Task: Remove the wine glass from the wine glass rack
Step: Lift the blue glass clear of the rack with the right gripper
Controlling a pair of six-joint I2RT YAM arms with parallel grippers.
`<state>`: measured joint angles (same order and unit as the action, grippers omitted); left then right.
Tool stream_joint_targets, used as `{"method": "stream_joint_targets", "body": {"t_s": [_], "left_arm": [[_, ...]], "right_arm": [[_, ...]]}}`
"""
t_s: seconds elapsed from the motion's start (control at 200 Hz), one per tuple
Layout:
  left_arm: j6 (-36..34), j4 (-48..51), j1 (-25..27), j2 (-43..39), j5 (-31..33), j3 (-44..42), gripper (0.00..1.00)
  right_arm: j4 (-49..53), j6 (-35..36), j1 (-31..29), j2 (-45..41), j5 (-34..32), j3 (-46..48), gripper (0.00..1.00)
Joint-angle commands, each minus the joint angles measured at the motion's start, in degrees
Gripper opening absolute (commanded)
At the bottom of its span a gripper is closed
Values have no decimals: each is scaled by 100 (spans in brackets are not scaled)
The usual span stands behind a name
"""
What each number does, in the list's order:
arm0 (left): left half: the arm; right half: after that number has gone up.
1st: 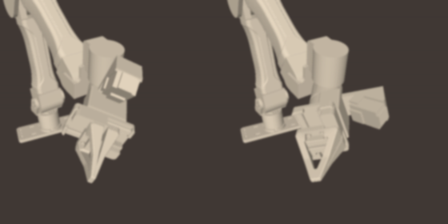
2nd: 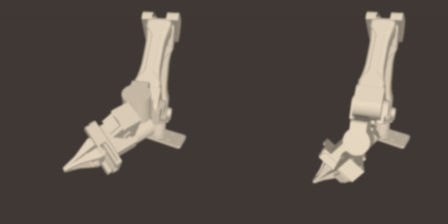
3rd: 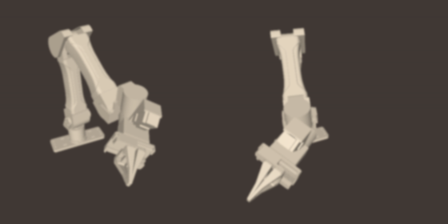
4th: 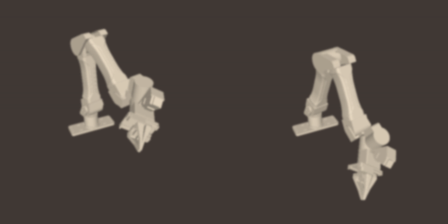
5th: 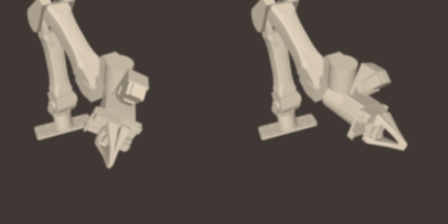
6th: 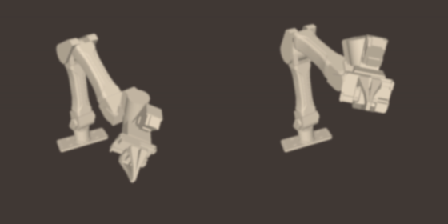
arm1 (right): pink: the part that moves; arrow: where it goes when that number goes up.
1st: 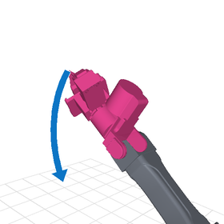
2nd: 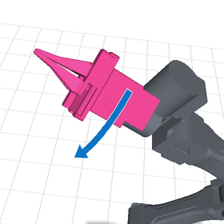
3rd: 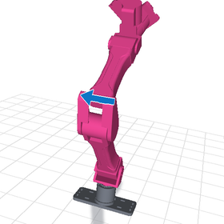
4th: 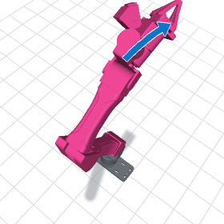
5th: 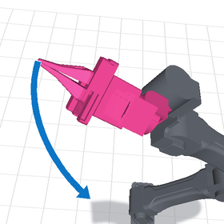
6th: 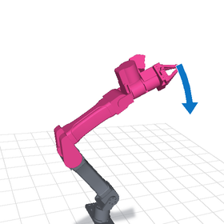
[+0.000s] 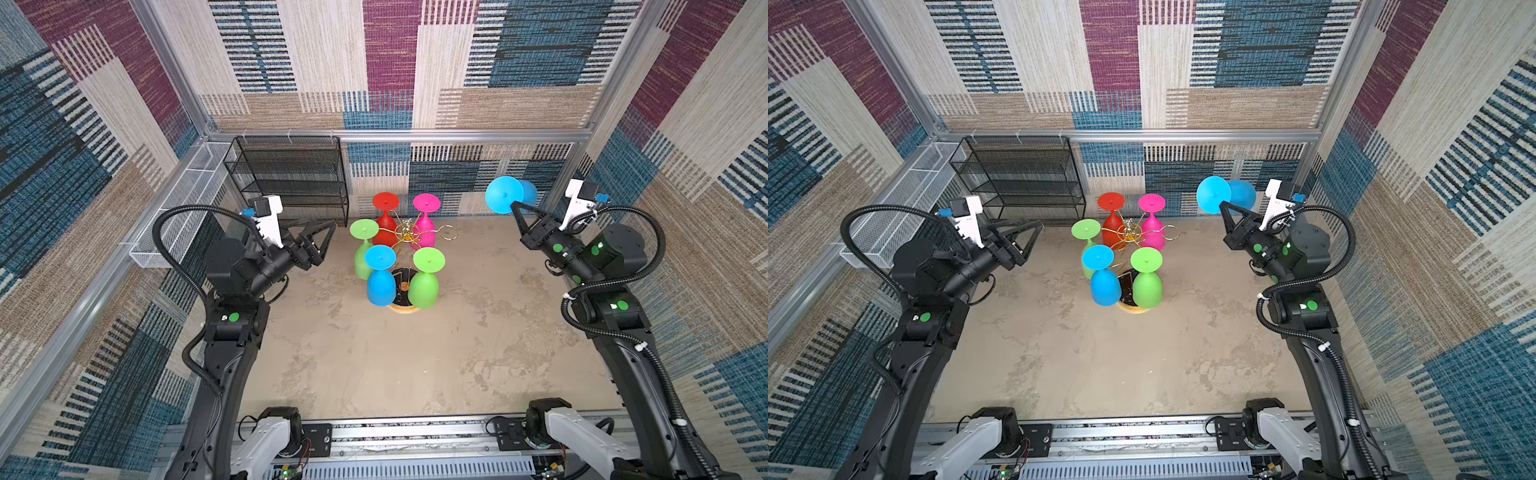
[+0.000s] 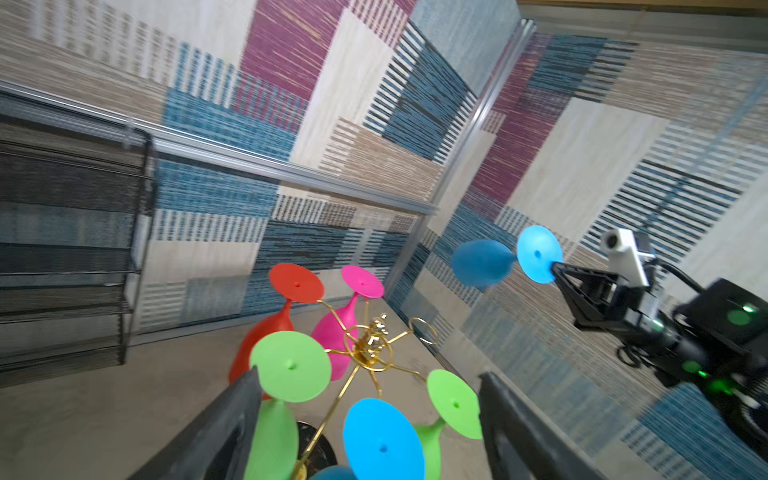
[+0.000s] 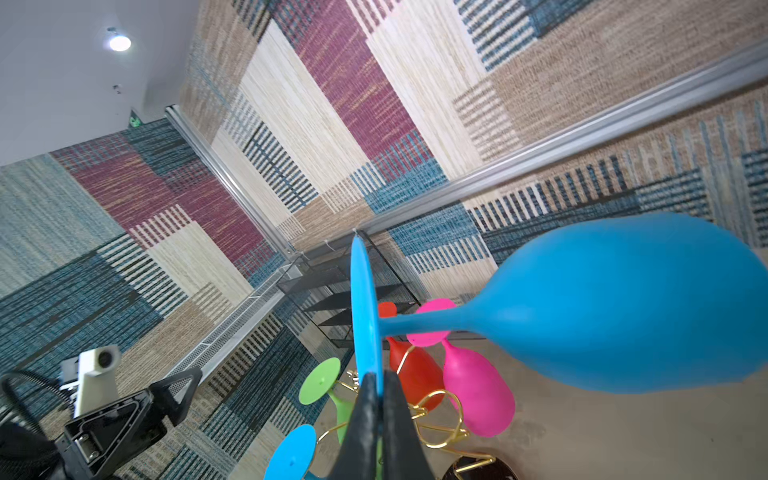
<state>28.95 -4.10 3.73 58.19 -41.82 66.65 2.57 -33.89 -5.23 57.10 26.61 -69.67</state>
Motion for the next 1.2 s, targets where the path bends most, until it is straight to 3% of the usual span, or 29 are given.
{"method": "stream_joint_targets", "body": {"t_s": [0.0, 0.326, 0.496, 1.017, 1.192], "left_arm": [[257, -206, 377, 287, -941, 366, 82], [360, -776, 1419, 1068, -1671, 1002, 79], [887, -1286, 1531, 1399, -1991, 1152, 76], [986, -1655, 1640, 1667, -1915, 1221, 71], [1223, -2002, 1648, 1772, -1921, 1164, 61]], "right_arm": [[-631, 296, -163, 142, 436, -201, 0], [-550, 1415, -1494, 736, 690, -829, 0], [-702, 1579, -1985, 910, 928, -768, 0], [-809, 1574, -2590, 1354, 1126, -939, 0], [-871, 1493, -2667, 1452, 1176, -935, 0]]}}
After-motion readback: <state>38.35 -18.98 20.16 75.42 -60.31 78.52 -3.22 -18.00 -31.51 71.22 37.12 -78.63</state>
